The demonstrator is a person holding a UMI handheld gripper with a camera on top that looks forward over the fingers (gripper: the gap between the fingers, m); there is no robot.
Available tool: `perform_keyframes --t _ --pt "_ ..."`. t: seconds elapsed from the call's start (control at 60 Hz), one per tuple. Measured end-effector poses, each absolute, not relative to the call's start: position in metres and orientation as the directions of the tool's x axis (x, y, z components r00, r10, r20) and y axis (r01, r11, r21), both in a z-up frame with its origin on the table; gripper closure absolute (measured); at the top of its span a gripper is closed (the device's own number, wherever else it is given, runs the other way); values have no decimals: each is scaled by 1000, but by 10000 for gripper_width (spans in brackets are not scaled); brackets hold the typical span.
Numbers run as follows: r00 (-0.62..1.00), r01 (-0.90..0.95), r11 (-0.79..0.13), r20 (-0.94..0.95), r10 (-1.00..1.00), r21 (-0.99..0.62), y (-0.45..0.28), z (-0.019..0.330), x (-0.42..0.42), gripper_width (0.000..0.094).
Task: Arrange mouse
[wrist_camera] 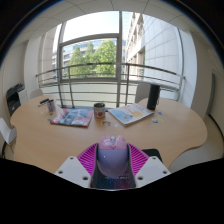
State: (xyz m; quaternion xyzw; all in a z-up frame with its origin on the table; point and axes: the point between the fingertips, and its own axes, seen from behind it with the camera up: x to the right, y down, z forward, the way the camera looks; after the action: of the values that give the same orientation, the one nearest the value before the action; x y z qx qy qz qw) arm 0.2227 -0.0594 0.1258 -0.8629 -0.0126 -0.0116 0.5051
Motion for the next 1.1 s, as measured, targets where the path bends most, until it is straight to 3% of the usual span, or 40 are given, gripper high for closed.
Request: perform_keyframes --t 0.117,0.2,0.383,0.417,0.533,0.817,1.1 --pt "1000 29 -587 29 9 -809 -70 45 256 504" --pt "1000 -1 -618 6 -9 -786 -78 23 268 498" --pt "1000 -14 -654 -27 11 -756 -82 -12 271 366" --pt "1000 -2 -653 -10 8 -757 -83 -6 272 333" --pt "999 18 -648 38 -17 -761 -94 8 277 78" --pt "991 8 -595 86 -104 -804 -170 111 270 87" --pt "984 12 -571 111 -140 -821 -270 171 250 88"
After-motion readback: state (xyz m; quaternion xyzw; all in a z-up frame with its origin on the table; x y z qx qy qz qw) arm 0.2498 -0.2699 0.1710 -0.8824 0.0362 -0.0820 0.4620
